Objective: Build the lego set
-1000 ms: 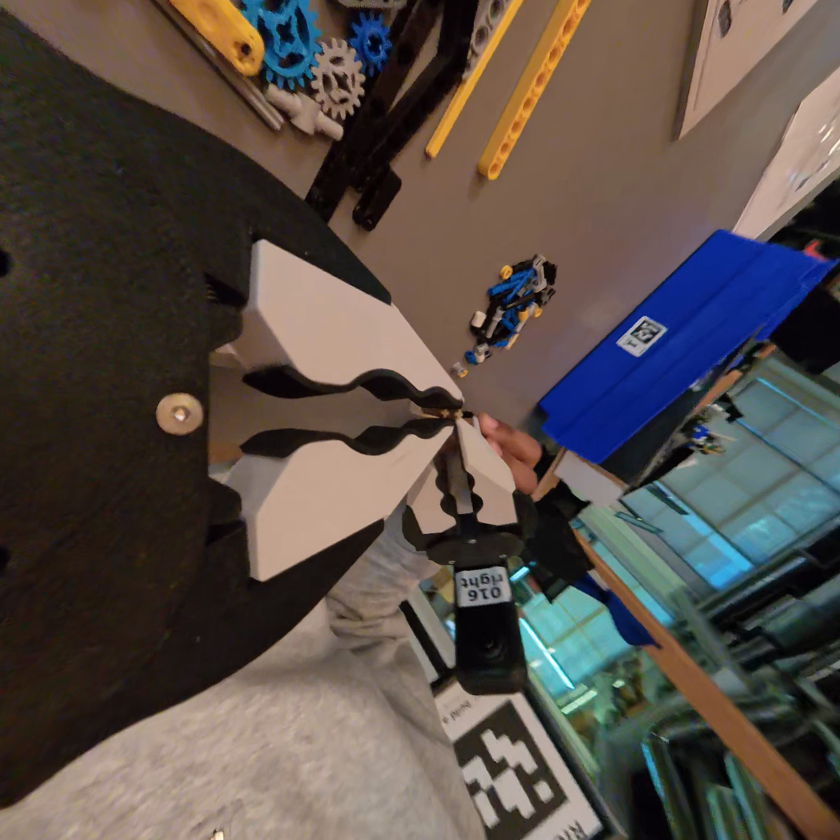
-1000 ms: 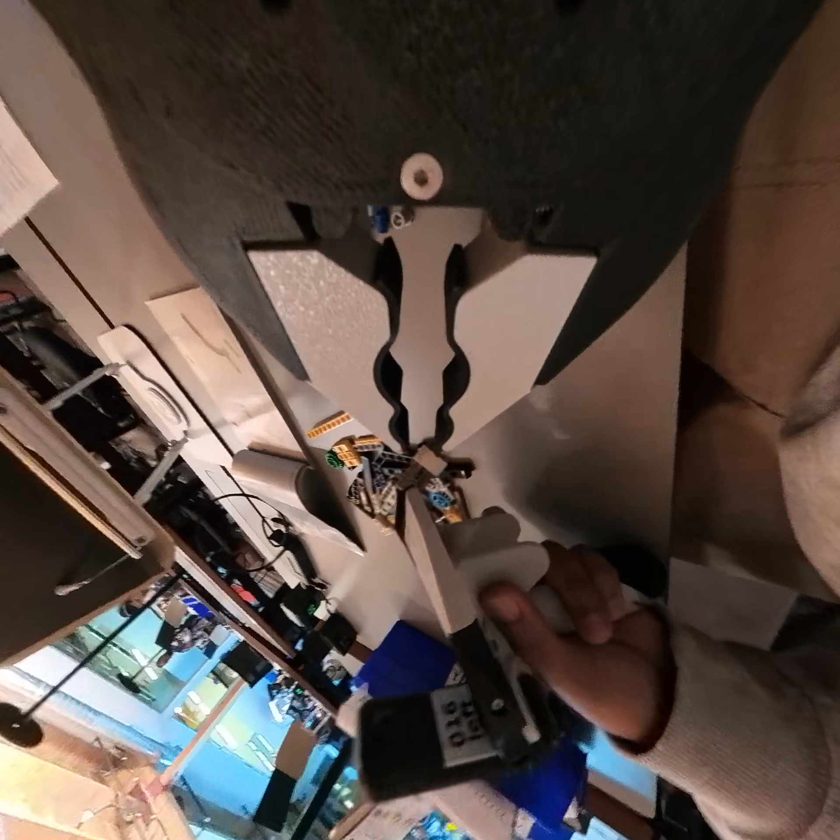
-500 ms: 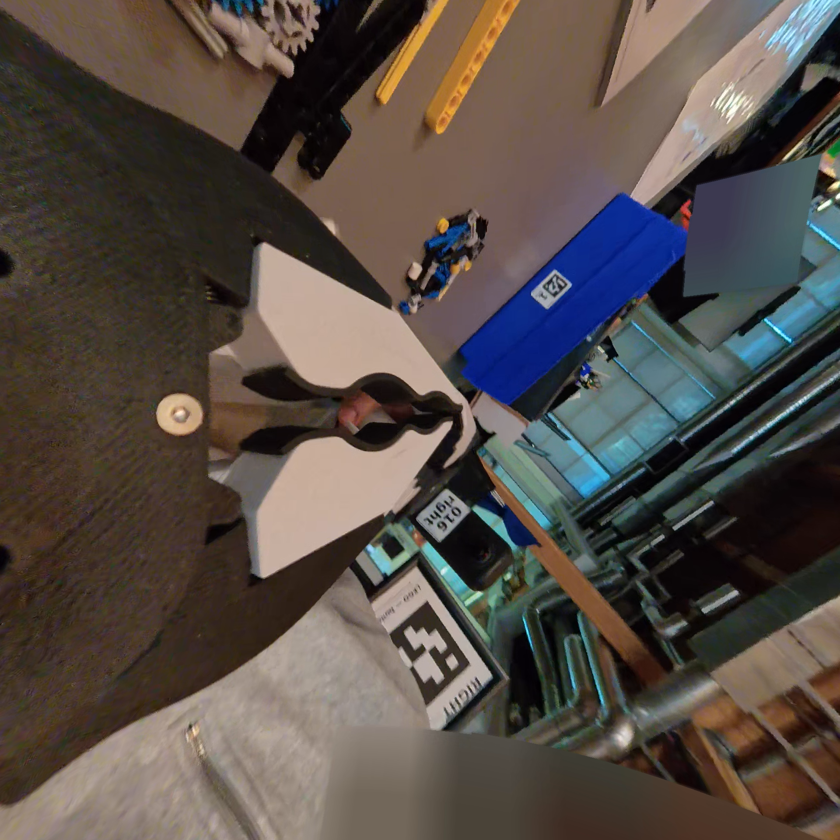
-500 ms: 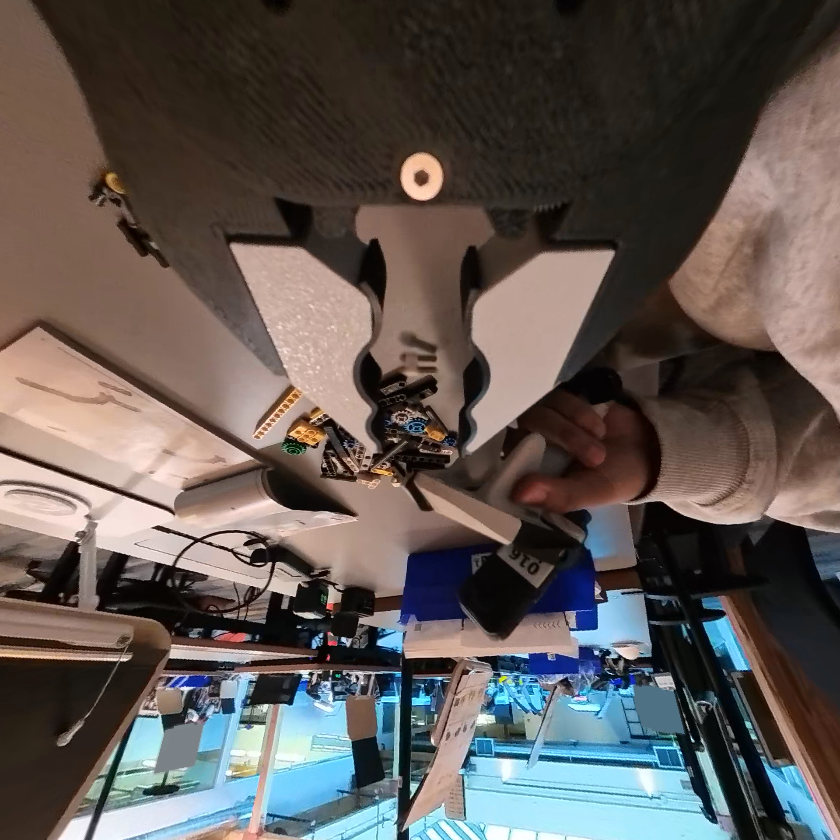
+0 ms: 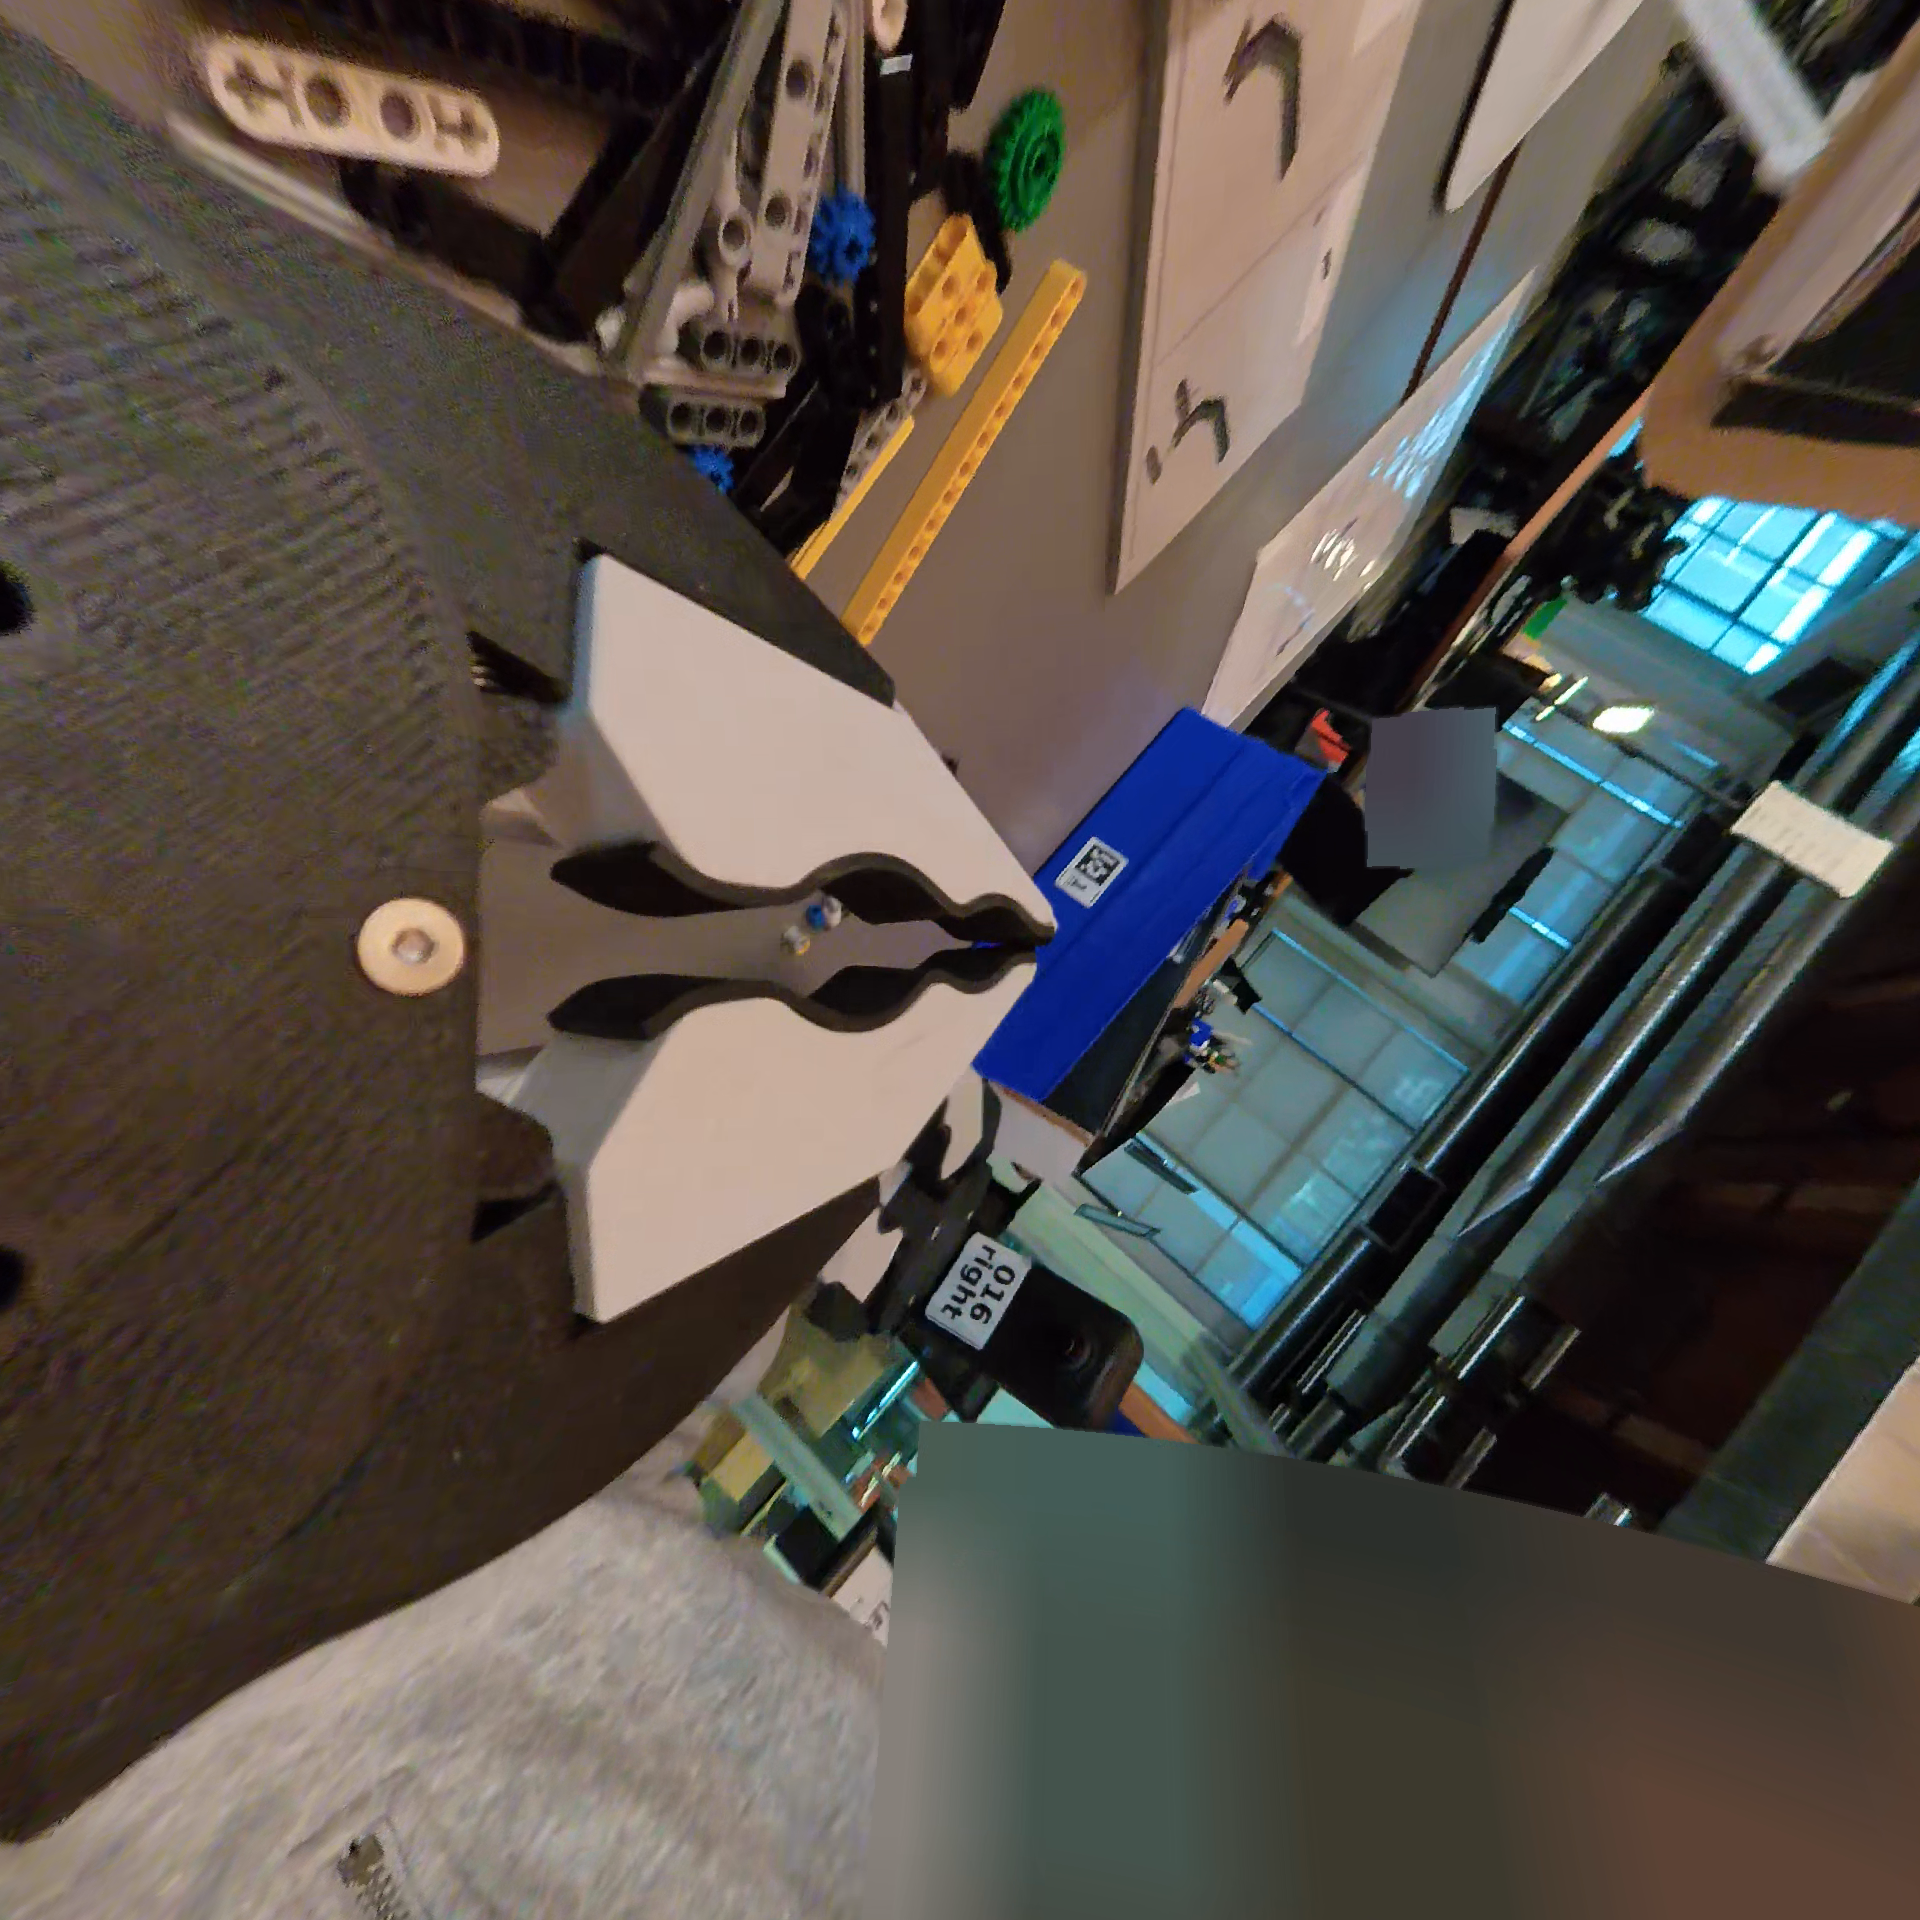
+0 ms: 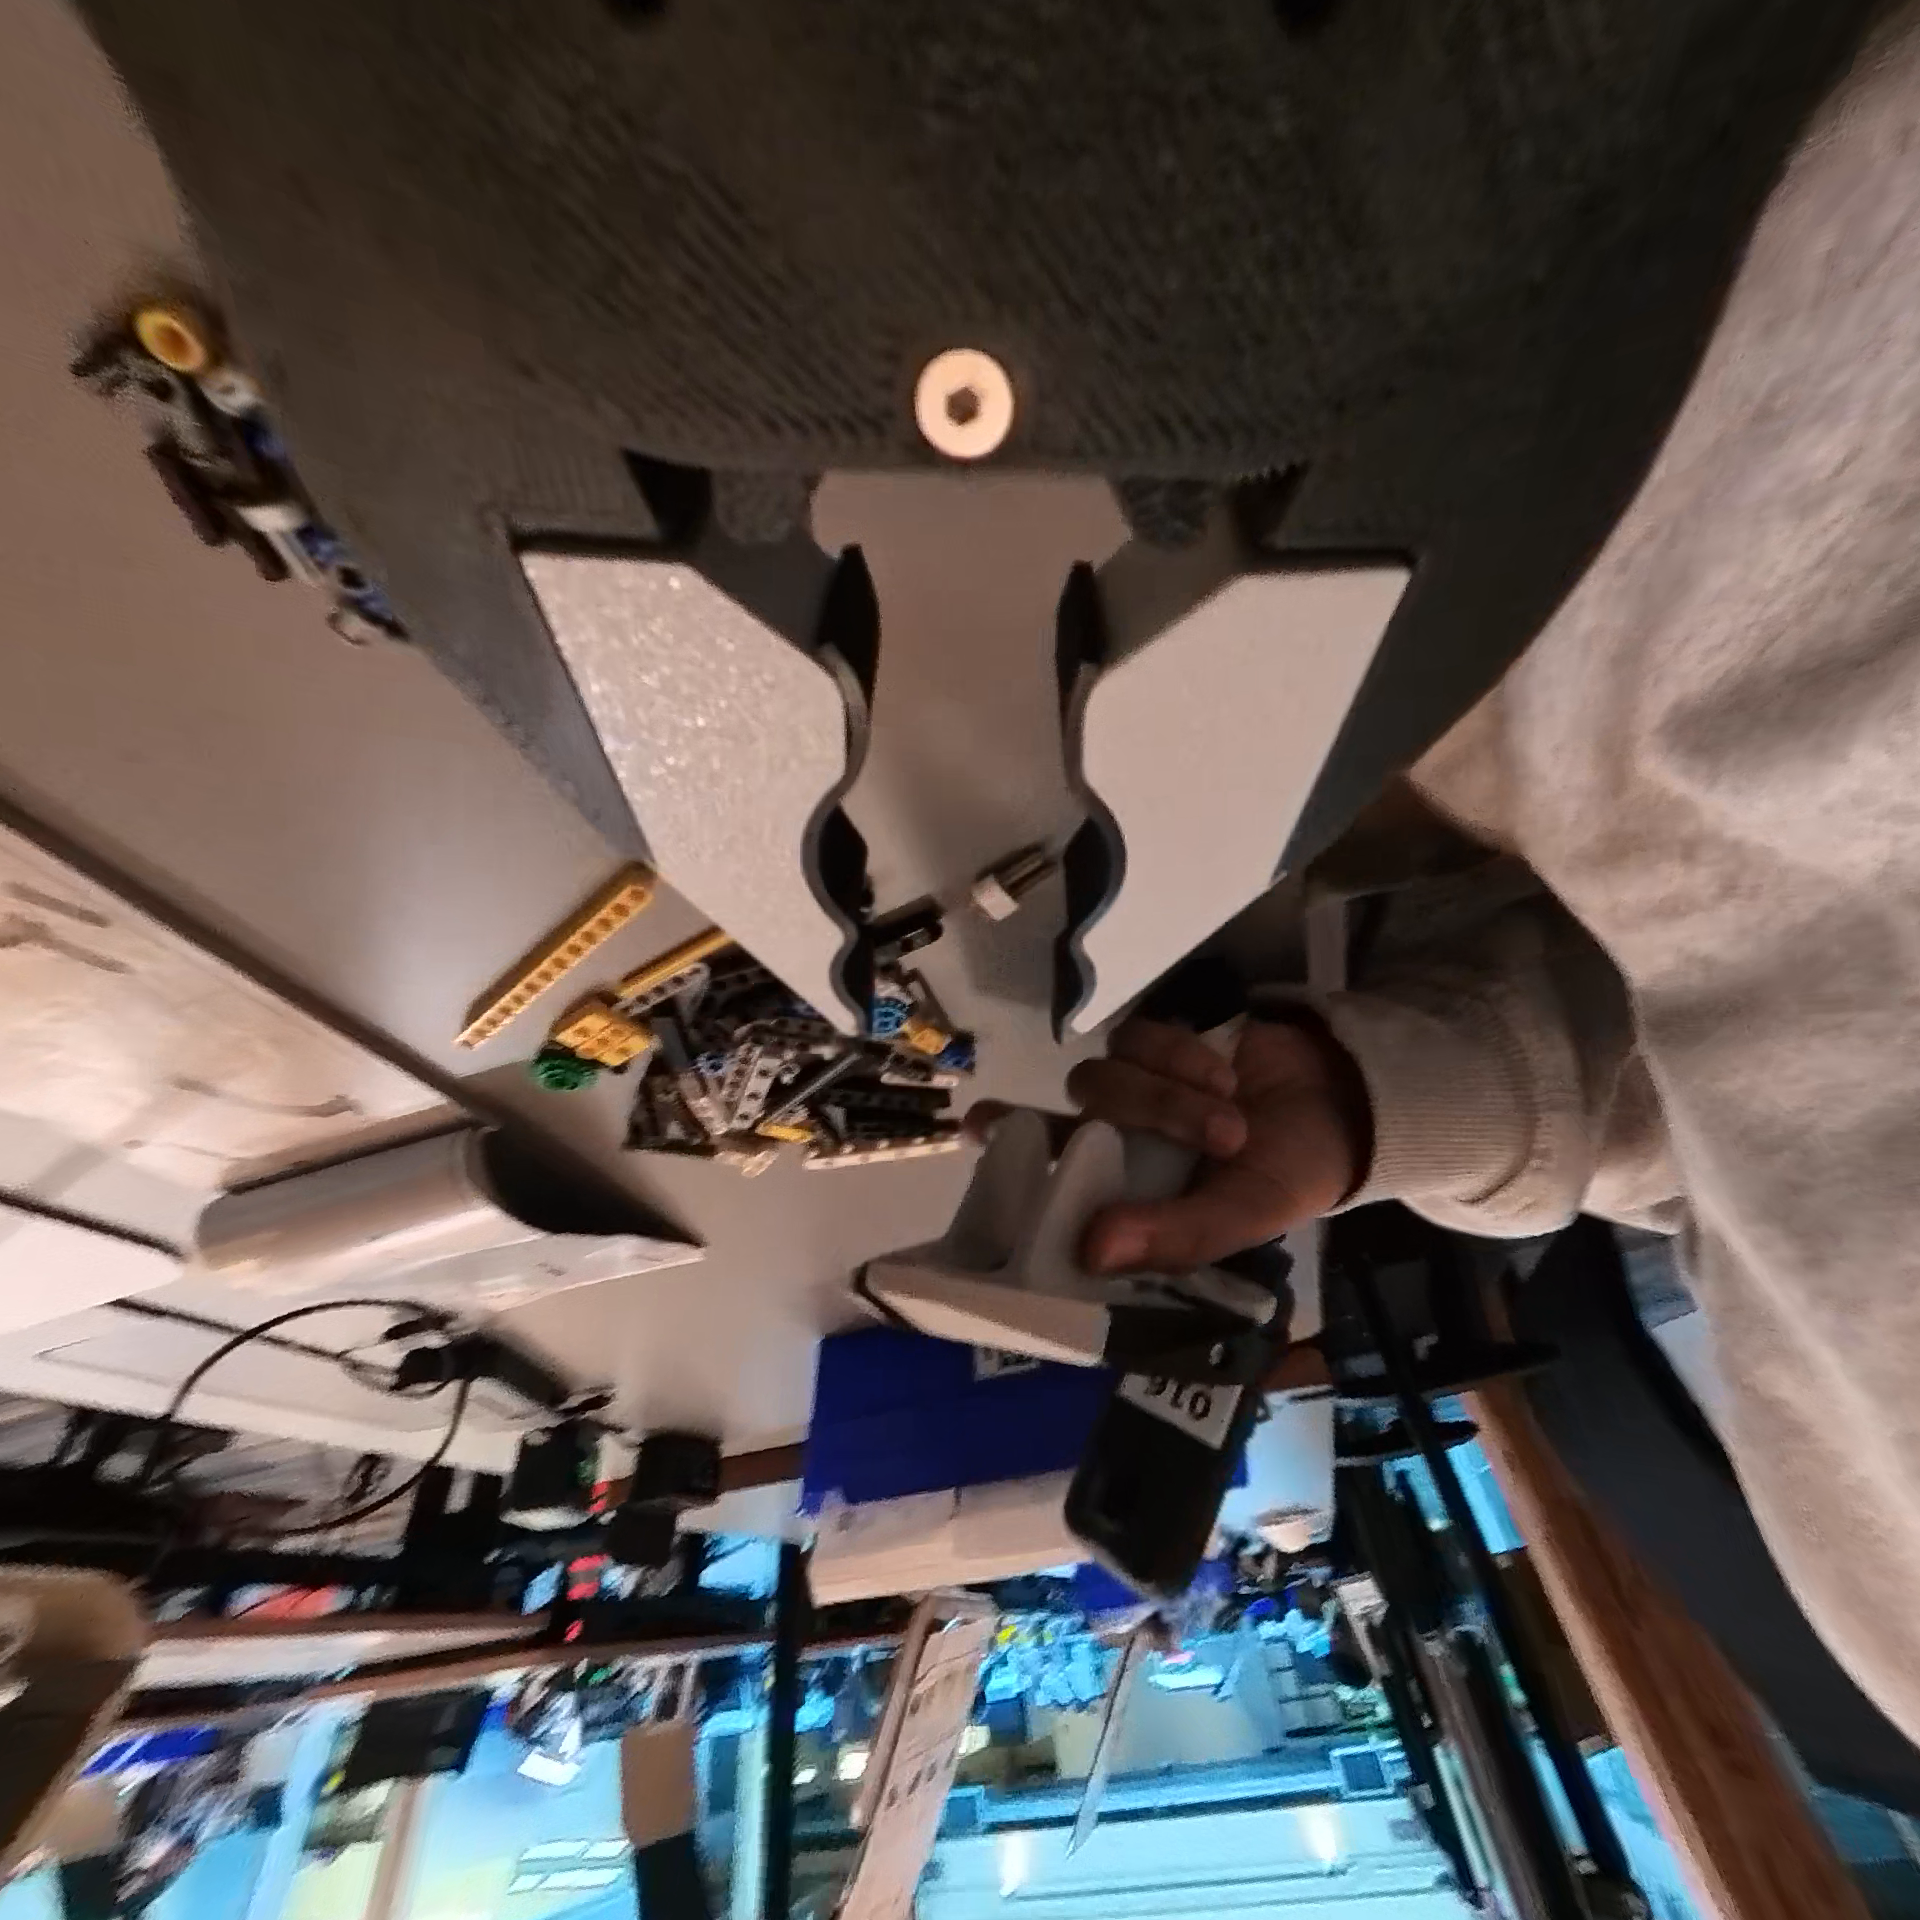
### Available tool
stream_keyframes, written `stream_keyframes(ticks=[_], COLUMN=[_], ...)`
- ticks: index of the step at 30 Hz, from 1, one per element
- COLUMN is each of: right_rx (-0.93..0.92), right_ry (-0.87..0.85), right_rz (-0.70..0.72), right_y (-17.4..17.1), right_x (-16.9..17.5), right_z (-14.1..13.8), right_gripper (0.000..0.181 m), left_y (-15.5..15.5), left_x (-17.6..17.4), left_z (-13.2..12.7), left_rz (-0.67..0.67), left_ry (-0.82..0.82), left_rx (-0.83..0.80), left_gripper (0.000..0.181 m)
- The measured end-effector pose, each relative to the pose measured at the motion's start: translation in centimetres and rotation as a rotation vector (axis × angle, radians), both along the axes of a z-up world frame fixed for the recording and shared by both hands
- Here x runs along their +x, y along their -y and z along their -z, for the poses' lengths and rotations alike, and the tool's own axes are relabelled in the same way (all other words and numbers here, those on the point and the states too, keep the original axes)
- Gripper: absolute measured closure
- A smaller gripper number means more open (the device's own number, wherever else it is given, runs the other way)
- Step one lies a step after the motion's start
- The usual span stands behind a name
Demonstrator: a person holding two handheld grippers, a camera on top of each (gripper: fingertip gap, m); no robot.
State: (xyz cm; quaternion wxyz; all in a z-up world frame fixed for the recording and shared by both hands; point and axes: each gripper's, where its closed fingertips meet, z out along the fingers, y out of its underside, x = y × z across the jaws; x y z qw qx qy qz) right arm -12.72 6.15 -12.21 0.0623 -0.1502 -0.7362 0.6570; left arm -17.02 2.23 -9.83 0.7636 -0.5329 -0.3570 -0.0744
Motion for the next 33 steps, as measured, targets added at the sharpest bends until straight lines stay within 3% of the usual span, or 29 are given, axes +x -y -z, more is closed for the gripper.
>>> stream_keyframes(ticks=[9,15,18,21,23,25,27,29,30,33], right_rx=[0.202,0.477,0.517,0.541,0.548,0.427,0.208,0.092,0.124,0.235], right_ry=[0.139,0.014,-0.021,0.088,0.25,0.493,0.606,0.531,0.477,0.347], right_rz=[-0.094,-0.209,-0.308,-0.346,-0.258,-0.209,-0.137,-0.036,0.02,0.166], right_y=[1.9,3.2,3.4,4.2,5.0,6.2,6.9,6.5,6.1,5.3], right_x=[0.1,1.4,1.4,1.0,0.6,2.0,2.8,2.9,2.7,1.5], right_z=[3.5,7.1,7.4,7.4,7.3,6.4,4.9,4.3,4.9,5.6], right_gripper=[0.142,0.145,0.146,0.139,0.126,0.117,0.127,0.169,0.174,0.161], left_y=[3.0,4.8,5.2,5.4,5.8,6.3,6.6,5.9,5.3,4.7], left_x=[-2.1,-3.1,-3.0,-2.4,-1.7,-0.8,-0.1,0.6,0.7,0.7], left_z=[-0.3,0.3,0.4,0.5,0.5,0.5,0.7,0.6,0.9,2.3], left_rz=[-0.151,-0.212,-0.212,-0.228,-0.252,-0.279,-0.295,-0.234,-0.197,-0.178], left_ry=[-0.034,0.006,0.012,-0.002,-0.02,-0.046,-0.072,-0.087,-0.081,-0.034], left_rx=[-0.014,-0.058,-0.074,-0.107,-0.132,-0.154,-0.174,-0.186,-0.211,-0.268], left_gripper=[0.181,0.181,0.181,0.181,0.181,0.181,0.181,0.181,0.181,0.18])
